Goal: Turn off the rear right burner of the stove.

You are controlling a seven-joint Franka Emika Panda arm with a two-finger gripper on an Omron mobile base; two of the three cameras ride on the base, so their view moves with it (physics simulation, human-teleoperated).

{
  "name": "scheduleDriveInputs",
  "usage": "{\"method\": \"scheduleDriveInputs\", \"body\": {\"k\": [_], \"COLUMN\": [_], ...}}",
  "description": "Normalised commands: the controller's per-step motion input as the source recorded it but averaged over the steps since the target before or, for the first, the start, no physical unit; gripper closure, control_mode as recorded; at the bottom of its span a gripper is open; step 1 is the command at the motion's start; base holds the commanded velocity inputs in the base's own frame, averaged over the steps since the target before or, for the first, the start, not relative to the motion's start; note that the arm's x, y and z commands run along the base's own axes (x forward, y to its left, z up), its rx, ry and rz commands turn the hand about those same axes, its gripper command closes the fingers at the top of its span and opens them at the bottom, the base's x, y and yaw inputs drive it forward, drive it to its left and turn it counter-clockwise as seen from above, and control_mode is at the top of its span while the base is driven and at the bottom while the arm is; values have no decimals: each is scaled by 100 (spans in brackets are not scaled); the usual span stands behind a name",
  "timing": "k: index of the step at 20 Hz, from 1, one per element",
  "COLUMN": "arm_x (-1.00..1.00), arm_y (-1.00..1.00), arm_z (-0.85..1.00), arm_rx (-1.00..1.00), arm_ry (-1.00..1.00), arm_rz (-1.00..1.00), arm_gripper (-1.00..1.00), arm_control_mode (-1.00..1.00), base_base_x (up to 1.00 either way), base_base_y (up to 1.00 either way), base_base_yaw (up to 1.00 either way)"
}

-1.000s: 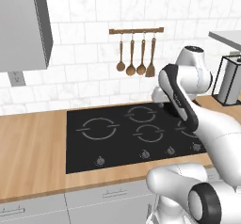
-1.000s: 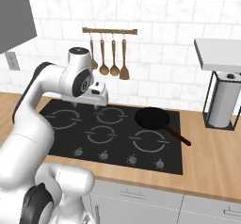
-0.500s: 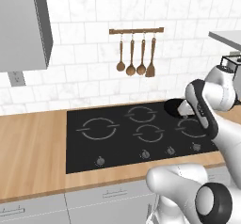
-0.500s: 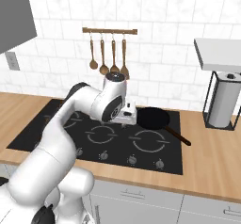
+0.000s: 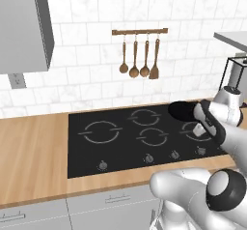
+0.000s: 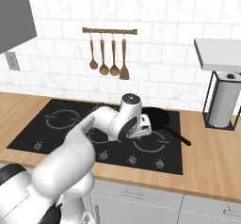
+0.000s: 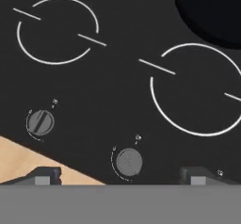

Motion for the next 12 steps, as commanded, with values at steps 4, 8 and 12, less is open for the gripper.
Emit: {"method": "scheduleDriveInputs", "body": {"k": [4,8,12], "arm_x": [32,4,-21], "arm_y": [0,0,-1], "arm_z": [-69,-41,-50], "arm_rx": [-13,-2,0], "arm_ry": [15,19,14], "arm_rz": [17,4,0], "arm_gripper": [-100,-100,-100], "arm_control_mode": [-100,-100,-100], "base_base_x": [0,0,0], "base_base_y": [0,0,0], "base_base_yaw": [0,0,0]}}
